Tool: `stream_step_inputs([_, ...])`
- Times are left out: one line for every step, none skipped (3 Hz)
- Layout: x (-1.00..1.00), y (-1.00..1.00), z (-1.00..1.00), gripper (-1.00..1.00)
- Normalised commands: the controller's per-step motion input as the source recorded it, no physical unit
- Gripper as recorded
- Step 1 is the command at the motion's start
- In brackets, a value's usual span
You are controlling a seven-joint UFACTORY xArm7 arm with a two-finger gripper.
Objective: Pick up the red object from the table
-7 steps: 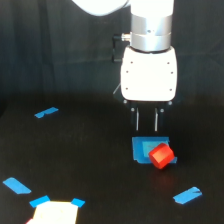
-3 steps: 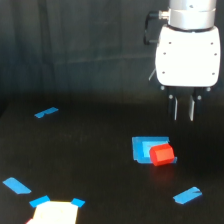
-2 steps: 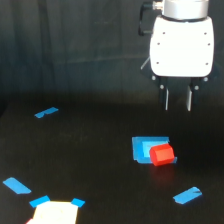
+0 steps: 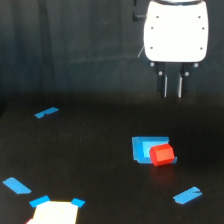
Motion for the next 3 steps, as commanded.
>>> stream_step_inputs([1.0, -1.0, 1.0, -0.91])
stream_step_inputs([0.18, -0.52, 0.09, 1.0])
stream_step_inputs([0.44, -1.0, 0.25, 1.0])
